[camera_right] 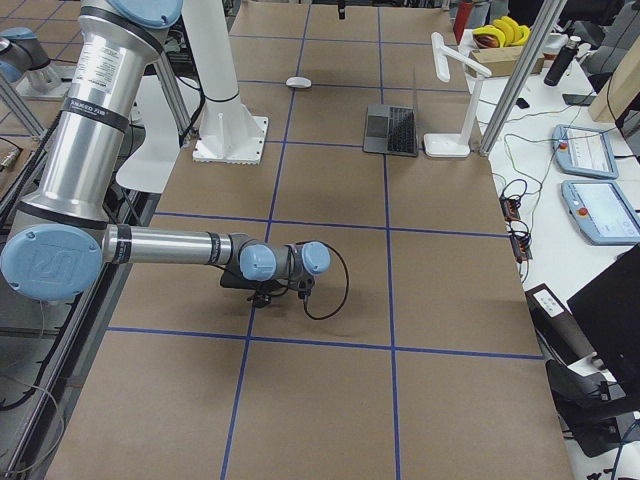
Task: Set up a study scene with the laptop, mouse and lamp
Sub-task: 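Grasp the black mouse pad edge with the right gripper and lift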
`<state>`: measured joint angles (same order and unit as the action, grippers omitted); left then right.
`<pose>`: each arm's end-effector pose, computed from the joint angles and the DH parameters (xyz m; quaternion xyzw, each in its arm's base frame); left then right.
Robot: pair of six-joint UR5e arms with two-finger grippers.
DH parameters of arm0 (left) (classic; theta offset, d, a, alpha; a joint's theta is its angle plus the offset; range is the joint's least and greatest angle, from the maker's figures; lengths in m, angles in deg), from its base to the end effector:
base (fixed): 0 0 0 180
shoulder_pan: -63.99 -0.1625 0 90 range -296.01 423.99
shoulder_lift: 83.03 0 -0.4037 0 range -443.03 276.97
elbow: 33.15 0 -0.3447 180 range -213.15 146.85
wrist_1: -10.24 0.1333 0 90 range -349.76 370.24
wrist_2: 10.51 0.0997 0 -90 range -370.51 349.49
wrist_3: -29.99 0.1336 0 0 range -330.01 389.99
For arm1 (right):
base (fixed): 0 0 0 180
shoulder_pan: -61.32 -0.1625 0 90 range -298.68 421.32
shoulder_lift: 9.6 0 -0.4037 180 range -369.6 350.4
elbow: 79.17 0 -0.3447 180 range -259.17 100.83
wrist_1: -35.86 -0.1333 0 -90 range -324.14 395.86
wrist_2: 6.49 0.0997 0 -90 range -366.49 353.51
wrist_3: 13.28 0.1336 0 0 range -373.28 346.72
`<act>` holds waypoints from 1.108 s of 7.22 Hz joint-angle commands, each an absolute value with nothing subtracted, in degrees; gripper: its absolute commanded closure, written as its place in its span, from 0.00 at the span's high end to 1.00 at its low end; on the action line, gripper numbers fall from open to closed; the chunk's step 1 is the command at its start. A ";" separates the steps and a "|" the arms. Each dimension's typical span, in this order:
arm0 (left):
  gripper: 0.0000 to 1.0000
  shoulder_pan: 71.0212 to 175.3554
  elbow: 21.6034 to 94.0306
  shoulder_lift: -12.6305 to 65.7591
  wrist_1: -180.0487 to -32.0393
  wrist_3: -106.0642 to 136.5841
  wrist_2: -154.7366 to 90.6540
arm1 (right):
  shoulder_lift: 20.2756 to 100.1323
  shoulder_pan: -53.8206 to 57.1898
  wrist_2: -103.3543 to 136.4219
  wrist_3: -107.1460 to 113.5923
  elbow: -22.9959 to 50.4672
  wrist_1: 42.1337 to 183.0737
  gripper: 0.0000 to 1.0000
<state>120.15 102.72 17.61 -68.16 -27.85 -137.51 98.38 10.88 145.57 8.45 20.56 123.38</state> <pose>0.1848 -0.3706 0.2770 0.0420 0.4641 -0.0637 0.8825 -0.1853 -0.2483 0.6683 -0.2995 -0.4209 -0.1070 0.8495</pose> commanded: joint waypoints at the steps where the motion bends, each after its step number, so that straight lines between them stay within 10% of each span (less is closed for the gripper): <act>1: 0.99 120.15 102.73 17.69 -67.99 -27.41 -137.51 | 97.80 11.30 145.74 10.98 21.73 123.40 1.00; 8: 1.00 120.15 103.08 17.69 -67.81 -26.96 -137.51 | 97.97 15.25 145.30 12.38 21.29 123.48 0.98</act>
<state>120.15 102.97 17.66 -67.84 -27.00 -137.51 97.97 14.26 145.52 12.11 21.45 123.48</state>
